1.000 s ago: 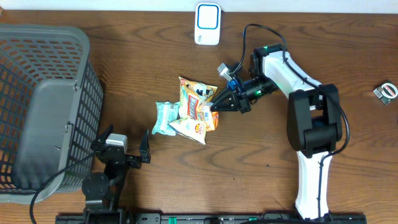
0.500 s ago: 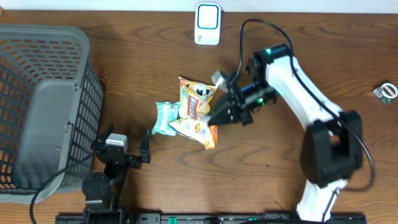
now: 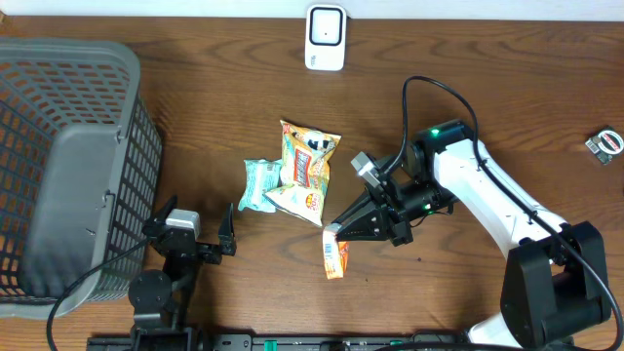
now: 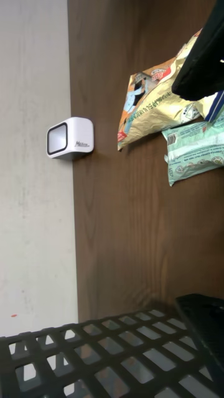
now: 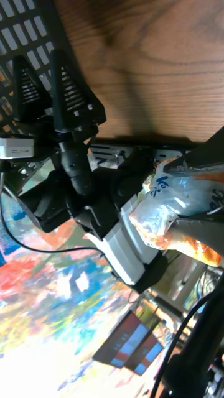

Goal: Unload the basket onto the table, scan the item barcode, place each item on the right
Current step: 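Lift the orange pack with the right gripper toward the scanner, then hold the orange pack against the white scanner face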

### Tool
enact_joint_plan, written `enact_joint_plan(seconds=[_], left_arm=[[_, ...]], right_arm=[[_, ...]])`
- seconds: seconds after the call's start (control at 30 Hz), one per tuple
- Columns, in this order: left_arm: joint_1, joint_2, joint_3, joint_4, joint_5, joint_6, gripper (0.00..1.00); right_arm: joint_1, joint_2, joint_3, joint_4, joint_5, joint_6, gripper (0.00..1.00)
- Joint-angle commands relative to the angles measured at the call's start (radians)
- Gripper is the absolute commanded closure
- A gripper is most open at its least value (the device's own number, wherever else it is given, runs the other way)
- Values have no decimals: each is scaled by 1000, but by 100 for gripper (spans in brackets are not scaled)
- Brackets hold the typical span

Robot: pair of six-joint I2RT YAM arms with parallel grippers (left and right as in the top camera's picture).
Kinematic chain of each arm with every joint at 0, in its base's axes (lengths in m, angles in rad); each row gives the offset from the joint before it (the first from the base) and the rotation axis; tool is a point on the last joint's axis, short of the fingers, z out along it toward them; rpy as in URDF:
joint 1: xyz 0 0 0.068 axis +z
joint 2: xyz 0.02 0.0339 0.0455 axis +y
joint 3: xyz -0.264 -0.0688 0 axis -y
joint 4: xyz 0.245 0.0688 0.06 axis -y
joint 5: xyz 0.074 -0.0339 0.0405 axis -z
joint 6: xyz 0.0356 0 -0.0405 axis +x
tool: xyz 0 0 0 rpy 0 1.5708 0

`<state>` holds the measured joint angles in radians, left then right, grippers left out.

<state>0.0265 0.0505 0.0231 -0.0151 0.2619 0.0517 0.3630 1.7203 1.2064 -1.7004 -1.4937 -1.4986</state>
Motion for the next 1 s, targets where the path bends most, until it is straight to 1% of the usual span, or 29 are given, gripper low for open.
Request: enact_joint_plan(seconds=[0.0,0.1,0.17,0.2,0.23,0.3,0.33,0.37,0.4,0.43,0.57,0.63,0.7,0.77,0.87,0.97], left_arm=[[5,-1,-19,-29,6,-5,2],[5,-1,-19,-29,6,-5,2],[5,-1,-19,-29,6,-5,2],[5,-1,-19,-29,6,-5,2],[5,-1,-19,-29,6,-5,2],[5,-1,-19,-29,6,-5,2],[5,-1,-19,-29,6,-5,2],[5,-1,-19,-29,6,-5,2],[5,-1,-19,-29,6,-5,2],[5,-1,-19,-29,6,-5,2],[5,-1,-19,-29,6,-5,2],[5,-1,-19,-29,6,-5,2],[5,-1,-19,-29,6,-5,2],[5,-1,-19,-29,6,-5,2],[5,-1,-19,-29,6,-5,2],[5,-1,-19,-29,6,-5,2]], right_arm=[[-4,-15,8,25,65,-82,98],[-21,-15,40,110,153,-74,98],[-36,-15,74,192,180,-13,98],[-42,-15,90,249,198,42,99],[-46,-15,110,335,231,135,99],[-48,-15,135,550,343,395,99],[-45,-15,140,750,499,648,99],[-38,-14,140,888,649,812,99],[-35,-14,140,925,695,845,99],[-25,-14,140,1007,810,884,99],[12,-8,140,1250,1051,866,99],[22,7,143,1370,1144,883,99],[24,38,167,1445,1201,893,99],[24,89,220,1481,1234,892,99],[24,202,354,1487,1310,861,99],[24,354,560,1453,1394,816,99]])
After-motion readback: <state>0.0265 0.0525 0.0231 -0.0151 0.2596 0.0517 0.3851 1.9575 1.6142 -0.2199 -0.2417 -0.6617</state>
